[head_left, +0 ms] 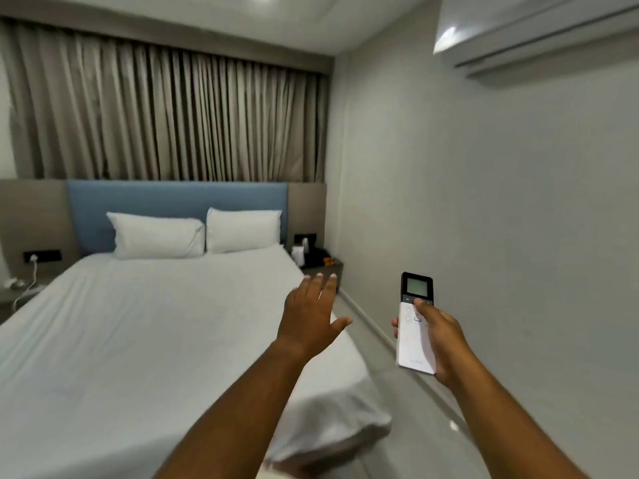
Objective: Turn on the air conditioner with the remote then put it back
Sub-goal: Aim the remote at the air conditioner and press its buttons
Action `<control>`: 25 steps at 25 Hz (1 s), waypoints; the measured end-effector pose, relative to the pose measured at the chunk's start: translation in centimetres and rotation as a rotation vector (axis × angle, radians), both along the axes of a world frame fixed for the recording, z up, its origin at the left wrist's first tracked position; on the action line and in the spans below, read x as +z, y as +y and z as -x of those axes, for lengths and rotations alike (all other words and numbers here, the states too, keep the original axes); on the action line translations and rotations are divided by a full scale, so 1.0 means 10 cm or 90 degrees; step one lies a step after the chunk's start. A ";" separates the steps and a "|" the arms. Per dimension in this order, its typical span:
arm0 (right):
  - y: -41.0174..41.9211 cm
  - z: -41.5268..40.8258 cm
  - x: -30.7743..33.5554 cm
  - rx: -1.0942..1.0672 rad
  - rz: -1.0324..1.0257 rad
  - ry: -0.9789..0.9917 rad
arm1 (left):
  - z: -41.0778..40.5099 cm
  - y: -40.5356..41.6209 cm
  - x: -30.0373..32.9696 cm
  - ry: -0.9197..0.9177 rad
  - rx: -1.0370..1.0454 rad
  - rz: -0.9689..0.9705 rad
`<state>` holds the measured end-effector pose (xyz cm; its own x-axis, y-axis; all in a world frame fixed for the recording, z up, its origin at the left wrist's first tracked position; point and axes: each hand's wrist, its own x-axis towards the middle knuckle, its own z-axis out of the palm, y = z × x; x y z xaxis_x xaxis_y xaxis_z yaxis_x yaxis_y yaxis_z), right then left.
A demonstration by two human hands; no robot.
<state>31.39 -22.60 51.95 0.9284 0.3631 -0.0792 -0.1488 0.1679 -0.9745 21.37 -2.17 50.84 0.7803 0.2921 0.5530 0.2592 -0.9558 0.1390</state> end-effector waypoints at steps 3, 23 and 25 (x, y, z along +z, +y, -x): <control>-0.40 -0.09 0.82 -0.038 -0.058 -0.103 | -0.24 -0.26 0.87 -0.094 -0.029 -0.098; -1.75 0.27 3.26 -0.252 -0.050 -0.444 | -0.70 -1.65 3.46 -0.439 -0.117 -0.258; -1.79 0.30 3.28 -0.256 -0.049 -0.443 | -0.70 -1.69 3.48 -0.440 -0.122 -0.255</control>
<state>28.35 -40.55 84.73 0.8165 -0.0291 0.5766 0.5739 0.1502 -0.8050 28.36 -19.11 85.61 0.2411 -0.1332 0.9613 0.0665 -0.9859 -0.1533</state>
